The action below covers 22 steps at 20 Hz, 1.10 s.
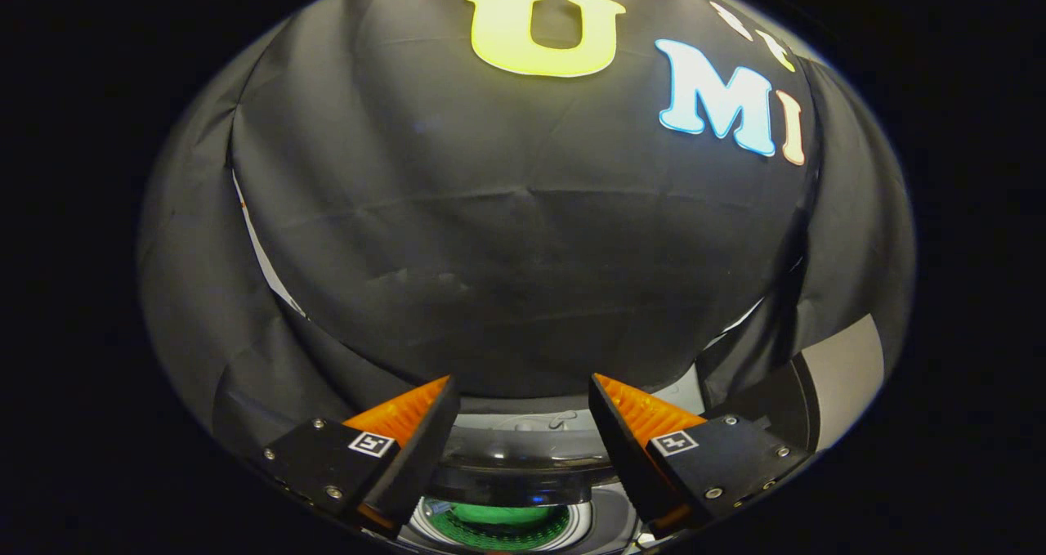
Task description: Put the clothes into the washing machine and then close the washing machine lid.
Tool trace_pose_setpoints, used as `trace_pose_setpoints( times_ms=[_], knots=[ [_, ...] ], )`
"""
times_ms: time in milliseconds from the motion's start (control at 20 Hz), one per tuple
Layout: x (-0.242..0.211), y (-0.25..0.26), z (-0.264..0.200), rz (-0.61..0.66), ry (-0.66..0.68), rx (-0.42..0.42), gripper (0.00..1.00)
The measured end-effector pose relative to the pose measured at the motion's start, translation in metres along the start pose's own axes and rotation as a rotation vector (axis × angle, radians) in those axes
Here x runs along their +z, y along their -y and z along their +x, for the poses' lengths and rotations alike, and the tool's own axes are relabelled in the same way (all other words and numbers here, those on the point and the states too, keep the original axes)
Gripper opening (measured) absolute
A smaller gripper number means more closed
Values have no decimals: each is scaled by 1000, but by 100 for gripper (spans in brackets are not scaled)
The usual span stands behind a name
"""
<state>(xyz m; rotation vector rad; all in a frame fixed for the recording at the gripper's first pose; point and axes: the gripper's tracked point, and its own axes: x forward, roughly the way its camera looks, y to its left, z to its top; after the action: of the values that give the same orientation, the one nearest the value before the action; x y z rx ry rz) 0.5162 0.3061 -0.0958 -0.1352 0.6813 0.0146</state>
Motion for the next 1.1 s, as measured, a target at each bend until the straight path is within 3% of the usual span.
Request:
trace_pose_setpoints(
  times_ms=[550, 1100],
  knots=[
    [-10, -1, -2, 25, -24, -4, 99],
    [-7, -2, -8, 34, 83, -10, 99]
  ],
)
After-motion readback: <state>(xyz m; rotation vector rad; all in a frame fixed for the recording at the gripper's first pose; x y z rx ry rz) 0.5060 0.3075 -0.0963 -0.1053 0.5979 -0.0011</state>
